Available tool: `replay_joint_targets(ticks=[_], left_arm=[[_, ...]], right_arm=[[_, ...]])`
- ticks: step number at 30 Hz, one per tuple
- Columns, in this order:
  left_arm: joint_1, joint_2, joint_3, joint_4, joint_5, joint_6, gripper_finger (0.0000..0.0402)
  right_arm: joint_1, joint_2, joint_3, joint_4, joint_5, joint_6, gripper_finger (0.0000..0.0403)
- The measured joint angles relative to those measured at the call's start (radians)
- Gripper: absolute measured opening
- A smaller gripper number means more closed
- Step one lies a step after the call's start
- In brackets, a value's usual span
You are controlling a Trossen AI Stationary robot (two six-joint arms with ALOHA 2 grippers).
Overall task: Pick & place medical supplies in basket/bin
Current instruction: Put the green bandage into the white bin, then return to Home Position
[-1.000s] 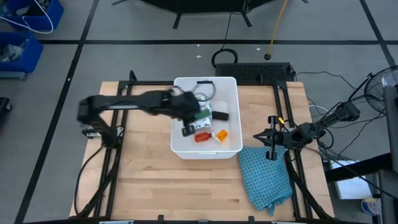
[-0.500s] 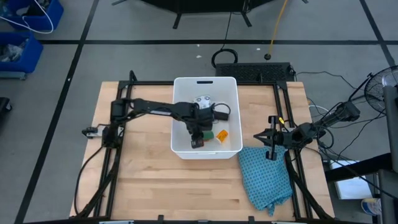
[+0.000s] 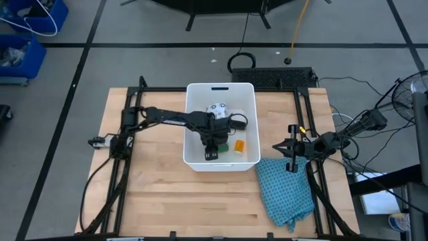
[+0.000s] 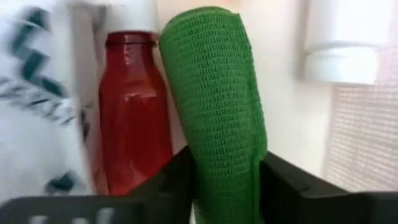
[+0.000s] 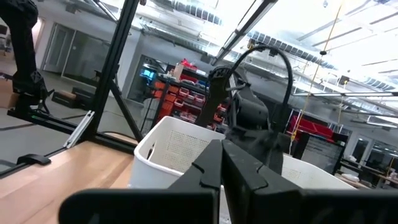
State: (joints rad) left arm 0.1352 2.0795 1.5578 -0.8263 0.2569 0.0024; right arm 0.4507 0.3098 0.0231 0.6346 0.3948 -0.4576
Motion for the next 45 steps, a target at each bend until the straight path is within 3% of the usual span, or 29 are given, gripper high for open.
replay_joint_targets(ticks=[4, 9, 13, 16, 18, 21, 27, 29, 33, 37, 45], left_arm=[[0.0, -0.041, 0.002, -0.022, -0.014, 0.034, 0.0215], [-0.002, -0.136, 0.002, -0.03, -0.114, 0.035, 0.0302], [-0.002, -0.247, 0.002, -0.047, -0.187, 0.057, 0.0339], [-0.002, -0.37, 0.002, -0.065, -0.206, 0.075, 0.0346], [-0.006, -0.46, -0.001, -0.085, -0.208, 0.108, 0.0333], [-0.014, -0.602, -0.046, -0.088, -0.207, 0.184, 0.0274], [-0.019, -0.94, -0.355, 0.161, -0.137, 0.21, 0.006], [-0.019, -1.055, -0.497, 0.274, -0.115, 0.21, 0.0018], [-0.018, -1.263, -0.763, 0.487, -0.123, 0.206, 0.0016], [-0.009, -1.423, -0.978, 0.662, -0.123, 0.202, 0.0005], [0.018, -1.58, -1.211, 0.853, -0.074, 0.194, 0.0003]], right_arm=[[0.0, 0.0, 0.0, -0.002, -0.001, 0.0, 0.0], [0.0, 0.0, 0.0, -0.003, -0.001, 0.0, 0.0], [0.0, 0.0, 0.0, -0.003, -0.001, 0.0, 0.0], [0.0, 0.0, 0.0, -0.003, 0.002, 0.013, 0.0], [0.0, 0.0, 0.0, -0.003, 0.002, 0.026, 0.0], [0.0, 0.0, 0.0, -0.003, 0.002, 0.027, 0.0], [0.0, 0.0, 0.0, -0.003, 0.003, 0.064, 0.0], [-0.005, 0.0, 0.0, 0.0, 0.005, 0.071, 0.0], [-0.057, -0.002, 0.0, -0.002, 0.02, 0.11, 0.0], [-0.162, -0.001, 0.0, -0.052, -0.125, 0.184, 0.0], [-0.36, -0.002, 0.0, -0.101, -0.292, 0.357, 0.0]])
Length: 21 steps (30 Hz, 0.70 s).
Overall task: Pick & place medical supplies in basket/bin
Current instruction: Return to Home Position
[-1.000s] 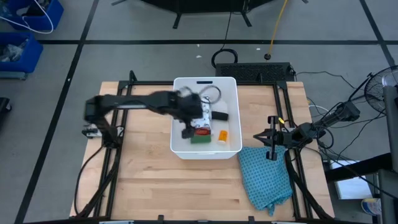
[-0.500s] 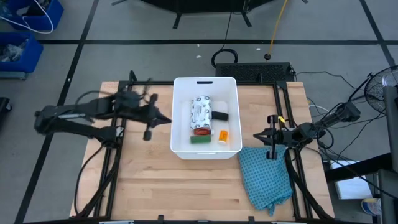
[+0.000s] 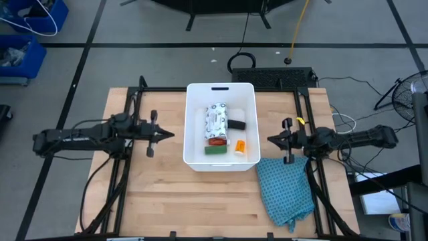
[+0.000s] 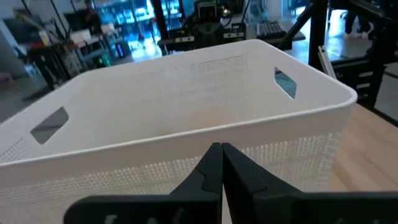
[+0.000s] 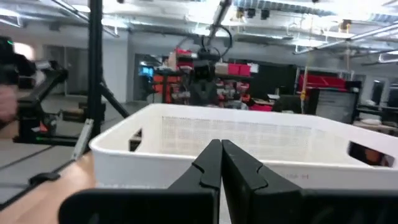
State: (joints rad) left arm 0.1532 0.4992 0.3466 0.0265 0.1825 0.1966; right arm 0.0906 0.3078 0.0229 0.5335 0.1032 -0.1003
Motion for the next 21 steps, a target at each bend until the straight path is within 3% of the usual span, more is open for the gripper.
replay_joint_targets(ticks=[5, 17, 21], left_arm=[[-0.005, -0.072, -0.104, 0.107, 0.025, 0.042, 0.0002], [-0.004, -0.331, -0.319, 0.275, 0.016, -0.02, 0.0001], [-0.004, -0.359, -0.337, 0.194, -0.025, -0.035, 0.0001]], right_arm=[[-0.012, 0.0, 0.0, 0.006, -0.078, 0.003, 0.0], [-0.01, 0.0, -0.001, 0.017, -0.08, -0.021, 0.0], [-0.01, 0.0, -0.001, 0.024, -0.08, -0.022, 0.0]])
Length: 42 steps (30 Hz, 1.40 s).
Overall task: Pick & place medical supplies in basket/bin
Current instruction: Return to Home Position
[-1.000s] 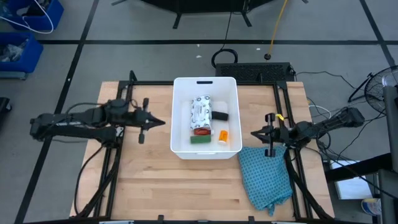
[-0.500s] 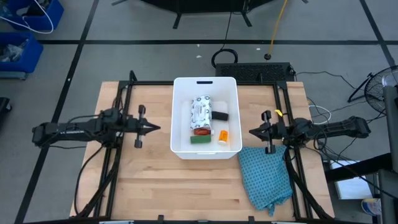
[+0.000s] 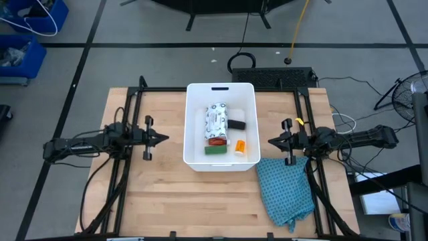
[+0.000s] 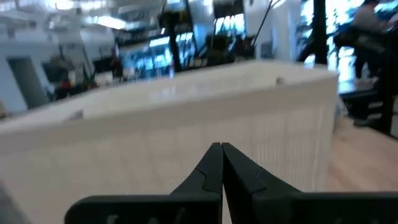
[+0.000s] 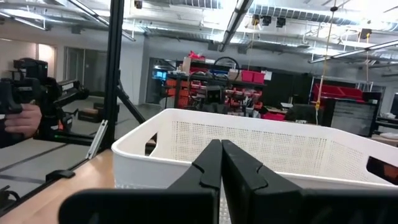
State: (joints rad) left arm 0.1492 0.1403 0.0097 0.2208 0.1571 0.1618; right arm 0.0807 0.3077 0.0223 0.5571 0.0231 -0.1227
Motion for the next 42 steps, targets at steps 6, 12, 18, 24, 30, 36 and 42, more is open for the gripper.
replay_joint_targets(ticks=[6, 12, 18, 24, 30, 36, 42], left_arm=[[0.0, 0.002, 0.0, -0.068, -0.027, -0.017, 0.0001], [0.0, 0.002, 0.0, -0.076, -0.027, -0.036, 0.0003], [0.0, 0.003, 0.0, -0.136, -0.028, -0.022, 0.0024], [0.0, 0.003, 0.0, -0.137, -0.028, -0.038, 0.0036], [0.0, 0.003, 0.0, -0.137, -0.028, -0.04, 0.0036], [0.0, 0.003, 0.0, -0.137, -0.028, -0.04, 0.0037], [0.0, 0.003, 0.0, -0.137, -0.028, -0.04, 0.0037]], right_arm=[[0.0, 0.0, -0.008, 0.009, 0.0, -0.002, 0.0], [0.0, 0.0, -0.008, 0.075, 0.0, 0.004, 0.0], [0.0, 0.0, -0.008, 0.081, 0.004, -0.029, 0.0], [0.0, 0.0, -0.008, 0.079, 0.002, -0.022, 0.0], [0.0, 0.0, -0.008, 0.079, 0.002, -0.021, 0.0], [0.0, 0.0, -0.008, 0.079, 0.002, -0.021, 0.0], [0.0, 0.0, -0.008, 0.079, 0.002, -0.021, 0.0]])
